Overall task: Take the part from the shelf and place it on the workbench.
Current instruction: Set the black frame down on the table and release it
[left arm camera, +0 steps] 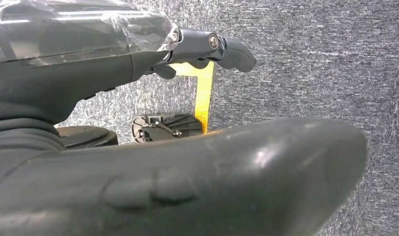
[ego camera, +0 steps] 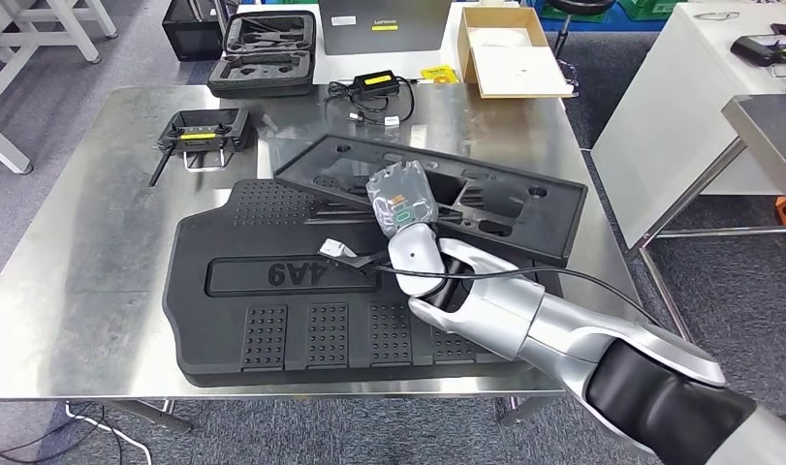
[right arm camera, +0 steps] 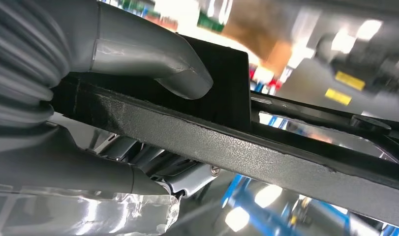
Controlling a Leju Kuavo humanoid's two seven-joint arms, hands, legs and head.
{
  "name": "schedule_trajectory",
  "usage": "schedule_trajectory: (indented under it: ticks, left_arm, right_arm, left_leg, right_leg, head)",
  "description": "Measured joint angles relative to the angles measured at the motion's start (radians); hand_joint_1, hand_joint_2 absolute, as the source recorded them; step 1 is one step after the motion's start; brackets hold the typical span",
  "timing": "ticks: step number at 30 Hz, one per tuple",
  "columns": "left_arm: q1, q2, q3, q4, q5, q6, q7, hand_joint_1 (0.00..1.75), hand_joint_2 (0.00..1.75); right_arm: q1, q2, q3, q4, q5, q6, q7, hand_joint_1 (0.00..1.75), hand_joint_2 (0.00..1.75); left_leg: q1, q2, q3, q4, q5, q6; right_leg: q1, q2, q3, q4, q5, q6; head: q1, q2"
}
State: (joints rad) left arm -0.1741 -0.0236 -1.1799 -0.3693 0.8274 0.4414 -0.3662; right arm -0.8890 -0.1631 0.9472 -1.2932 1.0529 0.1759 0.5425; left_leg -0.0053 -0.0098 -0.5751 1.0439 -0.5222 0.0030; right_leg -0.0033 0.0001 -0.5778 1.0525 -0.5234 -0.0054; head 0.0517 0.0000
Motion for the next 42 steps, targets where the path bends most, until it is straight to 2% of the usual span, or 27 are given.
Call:
schedule_trajectory:
  ticks: [9,10,11,12,14,15,16,19,27,31,37,42]
  left_arm:
    - [0.000,0.004,0.000,0.000,-0.001,-0.005,0.002,0.00,0.00]
    - [0.000,0.005,0.000,0.000,-0.001,-0.005,0.002,0.00,0.00]
    - [0.000,0.005,0.000,0.000,-0.001,-0.005,0.002,0.00,0.00]
    - [0.001,0.005,0.000,0.000,-0.001,-0.005,0.002,0.00,0.00]
    - [0.001,0.006,0.000,0.000,-0.001,-0.005,0.002,0.00,0.00]
    - [0.001,0.006,0.000,0.000,-0.001,-0.005,0.002,0.00,0.00]
    - [0.001,0.006,0.000,0.000,-0.001,-0.005,0.002,0.00,0.00]
    - [0.001,0.006,0.000,0.000,-0.001,-0.005,0.002,0.00,0.00]
    - [0.002,0.007,0.000,0.000,-0.001,-0.006,0.002,0.00,0.00]
    - [0.002,0.007,0.000,0.000,0.000,-0.011,0.002,0.00,0.00]
    - [0.004,0.008,0.000,0.000,0.001,-0.017,0.002,0.00,0.00]
    - [0.005,0.012,0.000,0.000,0.003,-0.018,0.001,0.00,0.00]
  right_arm:
    - [0.000,0.006,0.000,0.028,-0.166,0.001,-0.016,1.74,1.75]
    - [-0.001,0.006,0.000,0.028,-0.171,0.001,-0.016,1.68,1.75]
    - [-0.001,0.006,0.001,0.028,-0.176,0.001,-0.016,1.50,1.75]
    - [-0.001,0.006,0.001,0.028,-0.179,0.001,-0.015,1.20,1.75]
    - [-0.002,0.006,0.005,0.028,-0.187,0.000,-0.013,0.46,1.75]
    - [-0.003,0.006,0.006,0.027,-0.190,0.000,-0.012,0.22,1.75]
    - [-0.004,0.006,0.008,0.025,-0.193,0.000,-0.011,0.09,1.75]
    - [-0.009,0.005,0.016,0.016,-0.202,0.002,-0.008,0.00,1.75]
    - [-0.024,0.002,0.044,-0.016,-0.236,0.021,-0.014,0.00,1.75]
    - [-0.032,-0.002,0.056,-0.039,-0.290,0.059,-0.019,0.00,0.00]
    - [-0.043,-0.013,0.068,-0.074,-0.385,0.108,-0.021,0.00,0.00]
    - [-0.050,-0.030,0.076,-0.119,-0.460,0.107,-0.027,0.00,0.00]
  left_leg:
    - [0.000,0.000,0.000,0.000,0.000,0.000]
    - [0.000,0.000,0.000,0.000,0.000,0.000]
    - [0.000,0.000,0.000,0.000,0.000,0.000]
    - [0.000,0.000,0.000,0.000,0.000,0.000]
    - [0.000,0.000,0.001,0.000,0.000,0.000]
    - [0.000,0.000,0.001,0.000,0.000,0.000]
    - [0.000,0.000,0.001,0.000,0.000,0.000]
    - [0.000,0.000,0.001,0.000,0.000,0.000]
    - [0.000,0.000,0.001,0.000,0.000,0.000]
    - [0.000,0.000,0.002,0.000,0.000,0.000]
    - [0.000,0.001,0.002,0.000,0.000,0.000]
    - [0.000,0.001,0.002,0.000,0.000,0.000]
  right_leg:
    - [0.000,0.000,0.000,0.000,0.000,0.000]
    - [0.000,0.000,0.000,0.000,0.000,0.000]
    - [0.000,0.000,0.000,0.000,0.000,0.000]
    - [0.000,0.000,0.000,0.000,0.000,0.000]
    - [0.000,0.000,0.000,0.000,0.000,0.000]
    - [0.000,0.000,0.000,0.000,0.000,0.000]
    - [0.000,0.000,0.000,0.000,0.000,0.000]
    - [0.000,0.000,0.000,0.000,0.000,0.000]
    - [0.000,0.000,0.000,0.000,0.000,0.000]
    - [0.000,0.001,0.001,0.000,0.000,0.000]
    - [0.000,0.001,0.001,0.000,0.000,0.000]
    - [0.000,0.001,0.001,0.000,0.000,0.000]
  head:
    - [0.000,0.000]
    - [0.000,0.000]
    - [0.000,0.000]
    - [0.000,0.000]
    - [0.000,0.000]
    - [0.000,0.000]
    - [0.000,0.000]
    - [0.000,0.000]
    - [0.000,0.000]
    - [0.000,0.000]
    - [0.000,0.000]
    - [0.000,0.000]
